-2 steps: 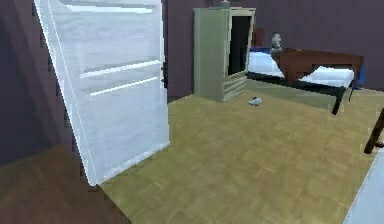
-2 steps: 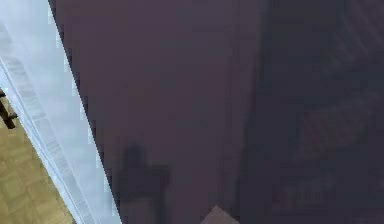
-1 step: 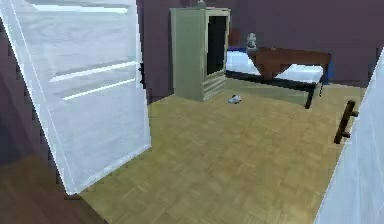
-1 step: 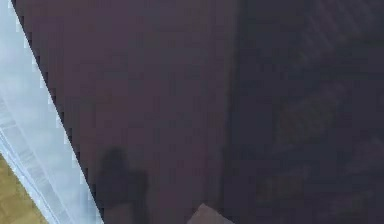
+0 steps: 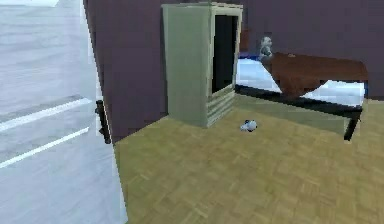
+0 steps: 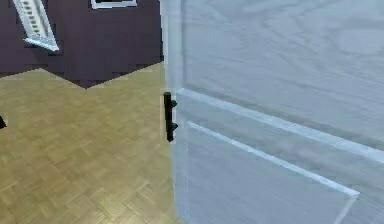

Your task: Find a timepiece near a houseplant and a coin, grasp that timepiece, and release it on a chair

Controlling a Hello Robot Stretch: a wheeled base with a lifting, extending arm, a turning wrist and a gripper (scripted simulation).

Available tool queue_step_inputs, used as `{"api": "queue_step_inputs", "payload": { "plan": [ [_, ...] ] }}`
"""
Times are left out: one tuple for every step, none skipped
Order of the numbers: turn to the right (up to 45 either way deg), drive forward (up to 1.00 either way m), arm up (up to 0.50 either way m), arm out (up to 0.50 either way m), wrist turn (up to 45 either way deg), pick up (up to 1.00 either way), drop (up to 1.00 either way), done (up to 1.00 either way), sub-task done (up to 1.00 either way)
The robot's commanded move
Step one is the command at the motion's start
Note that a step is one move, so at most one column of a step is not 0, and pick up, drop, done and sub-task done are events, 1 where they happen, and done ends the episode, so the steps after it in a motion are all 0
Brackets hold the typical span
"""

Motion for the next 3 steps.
{"api": "queue_step_inputs", "payload": {
  "plan": [
    [0.0, 1.0, 0.0, 0.0, 0.0, 0.0, 0.0, 0.0, 0.0],
    [0.0, 0.3, 0.0, 0.0, 0.0, 0.0, 0.0, 0.0, 0.0],
    [-45.0, 0.0, 0.0, 0.0, 0.0, 0.0, 0.0, 0.0, 0.0]
  ]
}}
